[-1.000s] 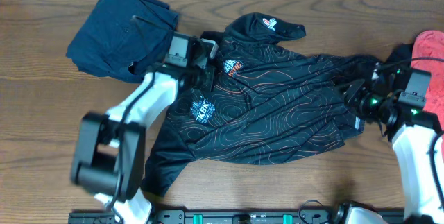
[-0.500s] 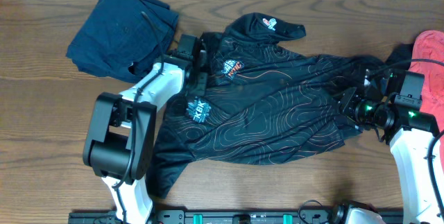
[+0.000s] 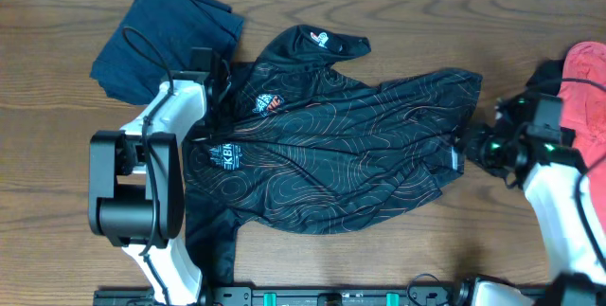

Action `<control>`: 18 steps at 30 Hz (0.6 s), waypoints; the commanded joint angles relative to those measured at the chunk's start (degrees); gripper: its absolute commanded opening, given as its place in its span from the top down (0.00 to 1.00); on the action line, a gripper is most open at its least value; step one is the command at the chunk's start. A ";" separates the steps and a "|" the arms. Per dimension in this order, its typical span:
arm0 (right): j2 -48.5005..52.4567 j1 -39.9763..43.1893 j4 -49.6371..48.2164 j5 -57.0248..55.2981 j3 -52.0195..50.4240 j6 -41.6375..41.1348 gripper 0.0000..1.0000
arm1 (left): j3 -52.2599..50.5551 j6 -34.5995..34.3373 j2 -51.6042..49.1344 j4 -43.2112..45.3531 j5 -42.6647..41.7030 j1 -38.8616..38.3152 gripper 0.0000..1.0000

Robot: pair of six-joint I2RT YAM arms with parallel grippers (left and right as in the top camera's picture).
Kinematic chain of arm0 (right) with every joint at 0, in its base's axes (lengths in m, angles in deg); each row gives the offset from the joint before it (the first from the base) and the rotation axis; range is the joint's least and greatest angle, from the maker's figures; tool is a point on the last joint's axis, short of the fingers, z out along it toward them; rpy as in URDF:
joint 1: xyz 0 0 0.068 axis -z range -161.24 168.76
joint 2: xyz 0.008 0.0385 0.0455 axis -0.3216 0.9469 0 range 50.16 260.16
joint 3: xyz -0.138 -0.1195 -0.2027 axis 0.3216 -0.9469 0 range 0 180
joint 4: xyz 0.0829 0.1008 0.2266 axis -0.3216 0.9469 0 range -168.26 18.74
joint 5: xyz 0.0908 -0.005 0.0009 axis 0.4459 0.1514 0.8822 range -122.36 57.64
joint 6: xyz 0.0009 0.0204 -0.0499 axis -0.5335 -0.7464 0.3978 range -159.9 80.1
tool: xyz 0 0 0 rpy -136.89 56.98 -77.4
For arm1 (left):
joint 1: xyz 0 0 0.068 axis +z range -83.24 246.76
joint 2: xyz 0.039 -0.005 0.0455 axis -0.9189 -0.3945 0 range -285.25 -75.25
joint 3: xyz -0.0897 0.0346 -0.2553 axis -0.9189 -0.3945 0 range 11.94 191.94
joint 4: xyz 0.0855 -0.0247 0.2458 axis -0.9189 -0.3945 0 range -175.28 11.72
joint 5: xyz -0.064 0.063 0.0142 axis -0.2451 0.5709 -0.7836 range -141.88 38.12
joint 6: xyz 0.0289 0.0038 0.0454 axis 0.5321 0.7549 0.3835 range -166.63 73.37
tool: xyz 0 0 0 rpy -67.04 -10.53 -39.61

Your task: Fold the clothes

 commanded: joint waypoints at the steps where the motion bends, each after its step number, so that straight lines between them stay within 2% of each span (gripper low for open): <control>1: 4.87 -3.26 2.12 0.39 -1.31 0.33 0.48 | -1.05 0.48 5.73 0.02 -5.79 -1.99 0.77; 7: 13.70 -6.03 5.20 -4.26 -1.31 -0.28 0.49 | -1.05 0.55 17.38 0.04 -5.77 -3.89 0.57; 11: 18.12 -5.42 7.80 -15.39 -1.31 -5.75 0.66 | -1.07 0.55 21.99 -0.17 -5.77 -3.93 0.53; 13: 18.75 -4.55 9.90 -22.51 -1.31 -9.25 0.95 | -1.05 0.55 22.95 -0.44 -5.79 -3.93 0.52; 14: 18.71 -3.76 11.41 -26.05 -1.29 -11.65 0.99 | -1.05 0.55 23.21 -0.66 -5.79 -3.93 0.52; 18: 17.53 0.83 14.82 -30.25 -1.16 -13.88 0.99 | -1.07 0.55 23.12 -1.57 -5.81 -3.96 0.52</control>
